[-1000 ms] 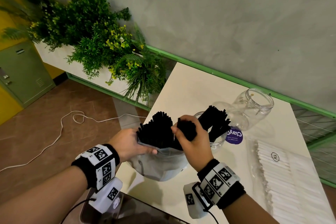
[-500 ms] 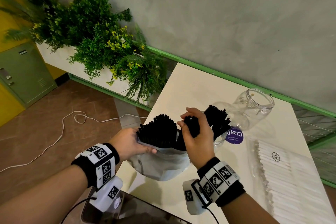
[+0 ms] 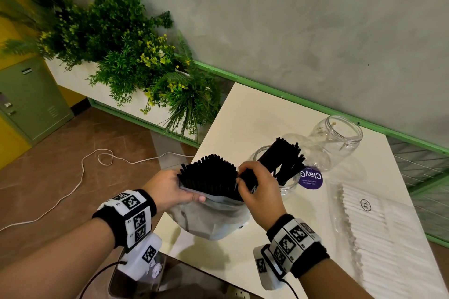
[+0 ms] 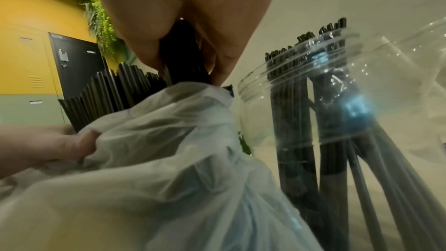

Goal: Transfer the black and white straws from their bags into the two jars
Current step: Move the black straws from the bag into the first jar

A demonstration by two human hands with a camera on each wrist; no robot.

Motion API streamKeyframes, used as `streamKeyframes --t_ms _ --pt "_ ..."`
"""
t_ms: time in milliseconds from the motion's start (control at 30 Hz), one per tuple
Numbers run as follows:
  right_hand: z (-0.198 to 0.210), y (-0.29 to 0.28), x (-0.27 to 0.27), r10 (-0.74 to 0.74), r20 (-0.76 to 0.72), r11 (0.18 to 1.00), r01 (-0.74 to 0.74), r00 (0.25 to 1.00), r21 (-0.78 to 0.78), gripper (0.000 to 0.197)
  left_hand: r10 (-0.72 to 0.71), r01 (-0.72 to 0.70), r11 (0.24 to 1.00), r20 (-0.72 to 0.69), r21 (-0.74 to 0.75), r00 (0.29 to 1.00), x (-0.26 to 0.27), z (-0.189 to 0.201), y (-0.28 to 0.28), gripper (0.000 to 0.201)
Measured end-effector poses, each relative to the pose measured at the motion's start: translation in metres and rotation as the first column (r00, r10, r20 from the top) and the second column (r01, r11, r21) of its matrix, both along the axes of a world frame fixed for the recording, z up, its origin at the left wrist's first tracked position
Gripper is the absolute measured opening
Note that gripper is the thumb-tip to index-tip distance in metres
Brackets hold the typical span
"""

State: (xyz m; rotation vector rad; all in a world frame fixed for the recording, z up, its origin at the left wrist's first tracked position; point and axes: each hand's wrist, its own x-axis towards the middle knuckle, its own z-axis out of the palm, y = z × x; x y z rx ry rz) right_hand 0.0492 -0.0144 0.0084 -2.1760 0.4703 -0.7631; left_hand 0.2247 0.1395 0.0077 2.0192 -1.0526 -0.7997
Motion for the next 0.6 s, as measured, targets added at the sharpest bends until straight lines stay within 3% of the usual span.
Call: streamKeyframes --t_ms 100,167,300,400,500,600 --pt "0.0 0.003 0.006 -0.031 -0.009 0.959 0.032 0.999 0.282 0.034 -0.014 0.014 1.0 0.005 0.003 1.0 0.0 0.002 -0.002 0.084" --pt "-0.003 0.005 0.009 -0.035 -0.01 0.944 0.037 0.999 0.327 0.03 -0.018 0.018 1.0 0.008 -0.003 1.0 0.001 0.0 -0.002 0.093" --pt "-0.004 0.01 0.006 0.047 -0.123 0.997 -0.039 0.991 0.067 0.038 -0.017 0.017 1.0 0.017 -0.003 1.0 0.004 -0.005 0.0 0.098" --pt "0.006 0.012 0.009 0.051 -0.046 0.994 -0.055 0.998 -0.097 0.039 0.003 -0.003 1.0 0.006 -0.007 1.0 0.007 -0.006 0.0 0.091" --pt "0.026 0.008 0.016 0.048 0.073 0.991 -0.039 0.996 -0.128 0.037 0.009 -0.01 1.0 0.027 0.011 1.0 0.006 -0.003 -0.001 0.071" --pt "0.053 0.003 0.021 0.058 0.124 0.998 -0.057 0.991 -0.009 0.036 -0.007 0.006 1.0 0.061 0.016 0.998 0.004 0.001 -0.003 0.062"
